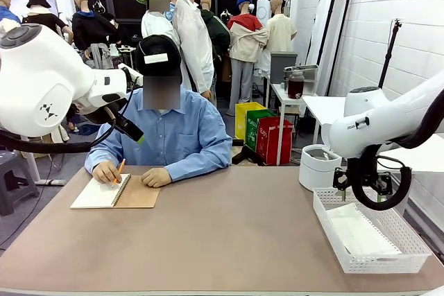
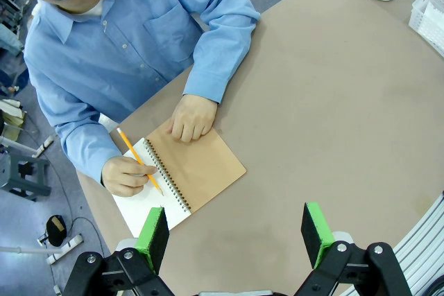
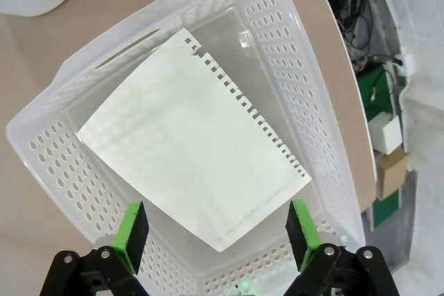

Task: Sort the paper based on its condition.
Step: If a person hands you a paper, place it in the Organizing basket , and if it's crumpled, put it in the Trash can.

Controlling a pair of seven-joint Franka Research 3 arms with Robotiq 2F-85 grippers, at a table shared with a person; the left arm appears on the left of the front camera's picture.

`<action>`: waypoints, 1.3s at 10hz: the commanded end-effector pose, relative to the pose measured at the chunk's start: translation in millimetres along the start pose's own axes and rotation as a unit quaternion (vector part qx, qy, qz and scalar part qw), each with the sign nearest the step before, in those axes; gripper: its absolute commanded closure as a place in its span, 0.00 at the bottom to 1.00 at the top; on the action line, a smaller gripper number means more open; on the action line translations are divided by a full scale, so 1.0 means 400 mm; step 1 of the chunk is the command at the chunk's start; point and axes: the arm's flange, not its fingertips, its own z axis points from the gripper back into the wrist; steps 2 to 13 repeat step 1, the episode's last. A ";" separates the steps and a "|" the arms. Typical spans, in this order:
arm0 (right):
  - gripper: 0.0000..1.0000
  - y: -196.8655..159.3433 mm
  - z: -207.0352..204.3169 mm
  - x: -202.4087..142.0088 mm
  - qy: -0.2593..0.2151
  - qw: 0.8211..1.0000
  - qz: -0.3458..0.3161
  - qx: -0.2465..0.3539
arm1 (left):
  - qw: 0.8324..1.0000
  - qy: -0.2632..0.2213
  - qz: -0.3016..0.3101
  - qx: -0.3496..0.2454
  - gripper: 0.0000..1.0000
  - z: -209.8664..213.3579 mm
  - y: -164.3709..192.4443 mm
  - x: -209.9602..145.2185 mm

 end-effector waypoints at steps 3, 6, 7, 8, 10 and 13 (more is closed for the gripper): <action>0.00 0.007 0.000 0.000 -0.004 1.000 -0.009 -0.011 | 1.000 0.000 -0.002 0.001 0.00 0.000 0.000 -0.001; 0.00 0.007 0.000 0.000 -0.004 1.000 -0.009 -0.011 | 1.000 0.000 -0.002 0.001 0.00 0.000 0.000 -0.001; 0.00 0.007 0.000 0.000 -0.004 1.000 -0.009 -0.011 | 1.000 0.000 -0.002 0.001 0.00 0.000 0.000 -0.001; 0.00 0.007 0.000 0.000 -0.004 1.000 -0.009 -0.011 | 1.000 0.000 -0.002 0.001 0.00 0.000 0.000 -0.001; 0.00 0.007 0.000 0.000 -0.004 1.000 -0.009 -0.011 | 1.000 0.000 -0.002 0.001 0.00 0.000 0.000 -0.001; 0.00 0.007 0.000 0.000 -0.004 1.000 -0.009 -0.011 | 1.000 0.000 -0.002 0.001 0.00 0.000 0.000 -0.001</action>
